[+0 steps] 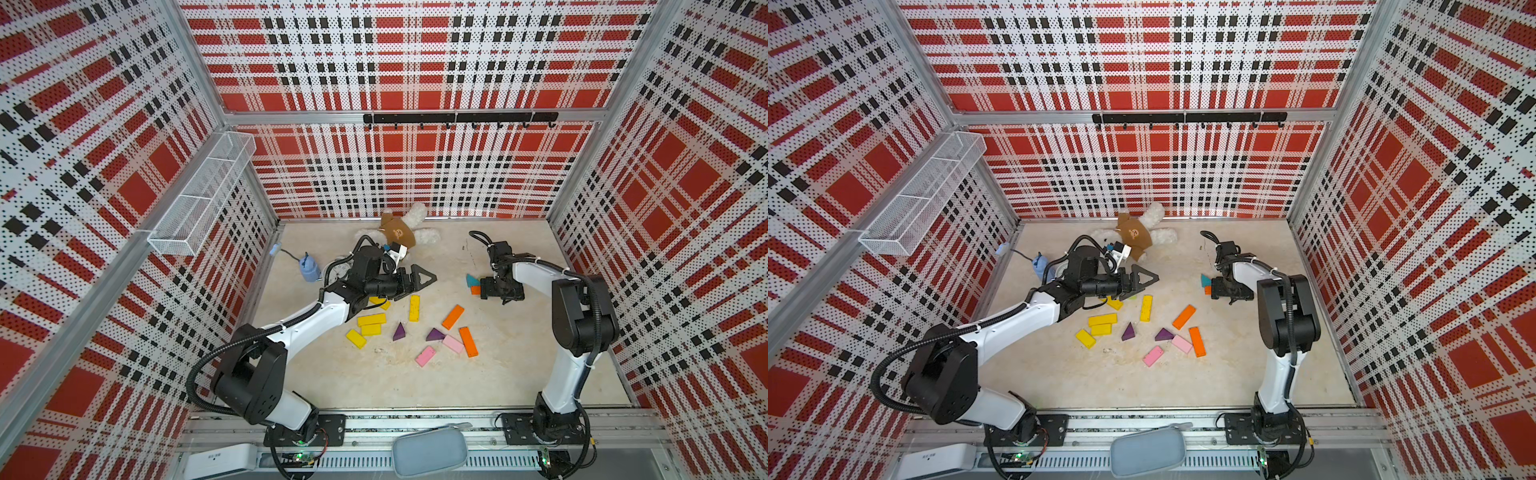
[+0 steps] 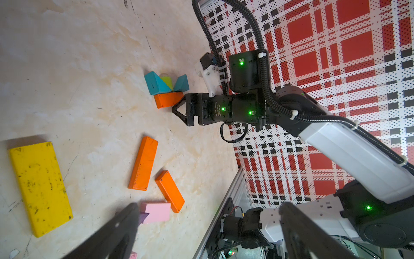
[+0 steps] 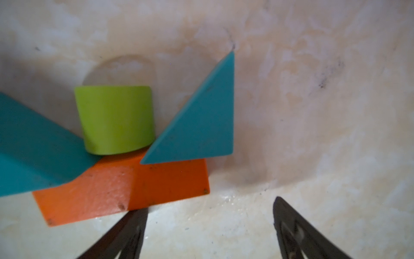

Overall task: Assemble a carrot with building blocks
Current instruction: Assemble the building block at the center of the board, then pick up the building block from the center of the board.

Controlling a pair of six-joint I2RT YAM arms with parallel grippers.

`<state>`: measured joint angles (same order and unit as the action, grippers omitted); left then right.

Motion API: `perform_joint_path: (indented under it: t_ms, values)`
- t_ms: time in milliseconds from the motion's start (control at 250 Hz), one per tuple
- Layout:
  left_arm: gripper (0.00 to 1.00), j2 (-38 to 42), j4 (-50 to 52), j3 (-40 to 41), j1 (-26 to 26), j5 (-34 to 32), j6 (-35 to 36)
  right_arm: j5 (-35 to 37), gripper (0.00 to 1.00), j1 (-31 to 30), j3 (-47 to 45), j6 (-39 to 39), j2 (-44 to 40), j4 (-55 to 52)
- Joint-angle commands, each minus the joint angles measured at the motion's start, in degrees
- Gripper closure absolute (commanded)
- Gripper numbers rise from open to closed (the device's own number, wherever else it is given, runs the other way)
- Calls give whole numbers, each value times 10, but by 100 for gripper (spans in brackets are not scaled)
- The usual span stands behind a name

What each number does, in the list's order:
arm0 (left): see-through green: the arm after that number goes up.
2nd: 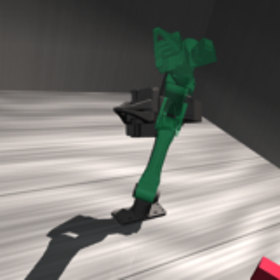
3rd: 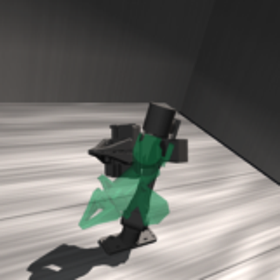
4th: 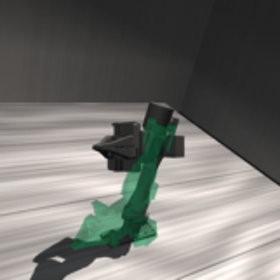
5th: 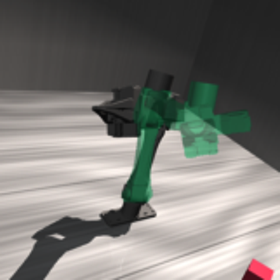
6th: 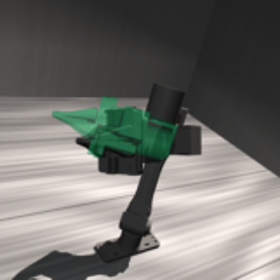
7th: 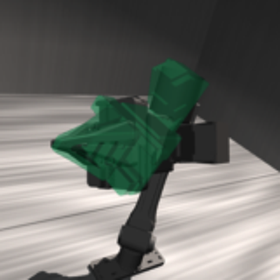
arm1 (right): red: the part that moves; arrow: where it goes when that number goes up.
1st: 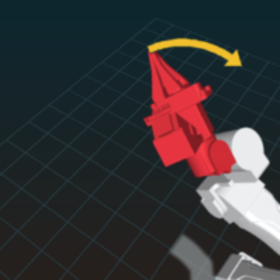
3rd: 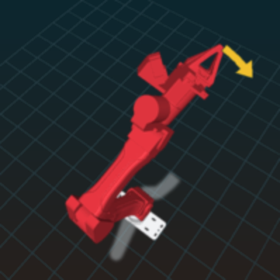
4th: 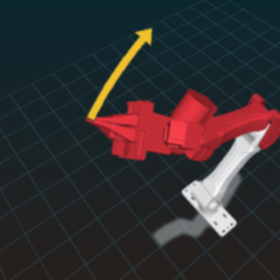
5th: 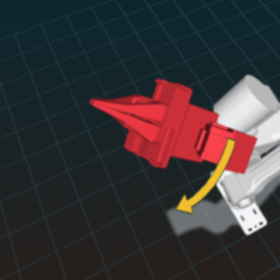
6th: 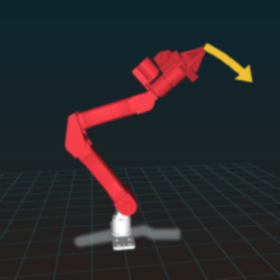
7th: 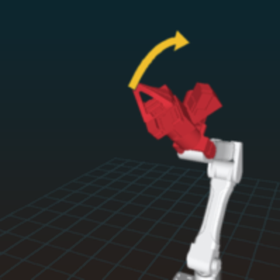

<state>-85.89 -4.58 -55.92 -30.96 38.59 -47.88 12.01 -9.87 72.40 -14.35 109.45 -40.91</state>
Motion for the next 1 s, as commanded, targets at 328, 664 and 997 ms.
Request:
perform_joint_path:
  t_ms: [328,664,997]
  values:
    - [0,87,66,-14,27,-115,82,-9,11,-77,-72,-9,-163,-23]
    - [1,274,96,26,18,-485,39,-48,13,-171,-105,-13,-212,-74]
    - [9,159,-43,64,189,-111,-65,-86,8,-222,-113,23,-189,-43]
